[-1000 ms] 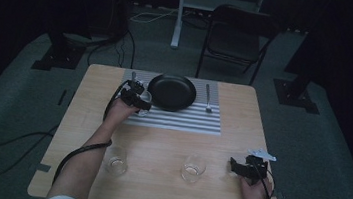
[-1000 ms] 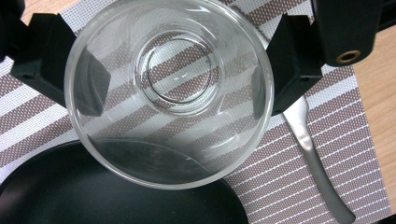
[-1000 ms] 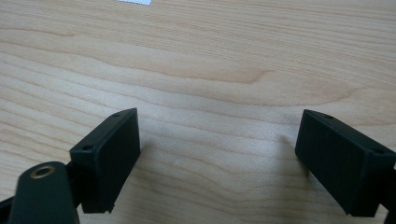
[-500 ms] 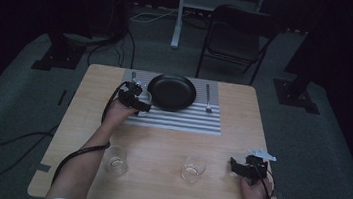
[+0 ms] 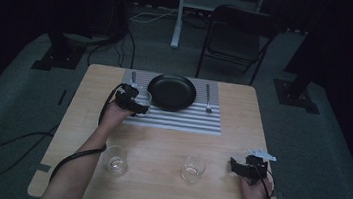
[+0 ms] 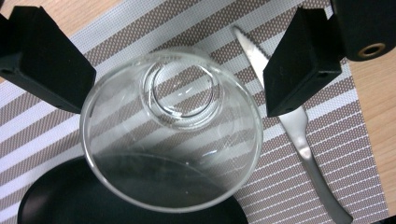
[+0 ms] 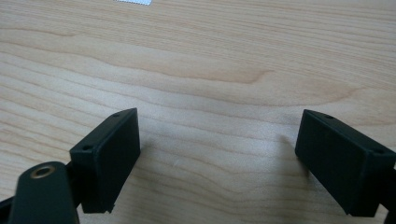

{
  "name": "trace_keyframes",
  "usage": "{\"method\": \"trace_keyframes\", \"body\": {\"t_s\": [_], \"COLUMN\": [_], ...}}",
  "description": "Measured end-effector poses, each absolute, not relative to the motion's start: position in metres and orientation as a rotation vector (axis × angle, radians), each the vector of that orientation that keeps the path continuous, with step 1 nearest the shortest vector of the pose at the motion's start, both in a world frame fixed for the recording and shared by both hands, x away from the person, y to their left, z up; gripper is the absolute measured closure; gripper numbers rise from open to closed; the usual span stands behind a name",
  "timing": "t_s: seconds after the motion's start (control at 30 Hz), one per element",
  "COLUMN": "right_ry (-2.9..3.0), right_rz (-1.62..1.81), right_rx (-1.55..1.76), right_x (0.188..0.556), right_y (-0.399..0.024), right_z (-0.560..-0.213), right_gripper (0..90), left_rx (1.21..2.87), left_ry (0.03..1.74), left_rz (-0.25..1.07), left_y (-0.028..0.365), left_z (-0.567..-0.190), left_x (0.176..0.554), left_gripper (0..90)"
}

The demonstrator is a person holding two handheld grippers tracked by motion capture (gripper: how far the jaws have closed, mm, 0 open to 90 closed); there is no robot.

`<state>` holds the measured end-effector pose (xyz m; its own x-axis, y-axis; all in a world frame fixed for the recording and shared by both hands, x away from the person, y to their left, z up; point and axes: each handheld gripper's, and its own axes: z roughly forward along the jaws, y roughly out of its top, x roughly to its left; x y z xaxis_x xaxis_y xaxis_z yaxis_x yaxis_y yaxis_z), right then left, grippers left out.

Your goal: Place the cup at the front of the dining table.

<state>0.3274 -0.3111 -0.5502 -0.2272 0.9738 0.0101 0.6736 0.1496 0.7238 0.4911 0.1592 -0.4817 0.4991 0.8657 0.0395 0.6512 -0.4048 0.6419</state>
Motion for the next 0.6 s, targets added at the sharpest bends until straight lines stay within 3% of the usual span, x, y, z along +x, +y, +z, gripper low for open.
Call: {"method": "trace_keyframes", "body": {"t_s": [0.6], "right_ry": [1.966], "right_rz": [0.852], "right_rx": [1.568], "right_x": [0.327], "right_y": [-0.311], "right_z": [-0.55], "right_gripper": [13.5], "left_rx": [2.153], "left_ry": [1.259], "left_rz": [0.491], "left_y": [0.186], "left_z": [-0.483], "left_x": [0.471], "left_gripper": [10.4]}}
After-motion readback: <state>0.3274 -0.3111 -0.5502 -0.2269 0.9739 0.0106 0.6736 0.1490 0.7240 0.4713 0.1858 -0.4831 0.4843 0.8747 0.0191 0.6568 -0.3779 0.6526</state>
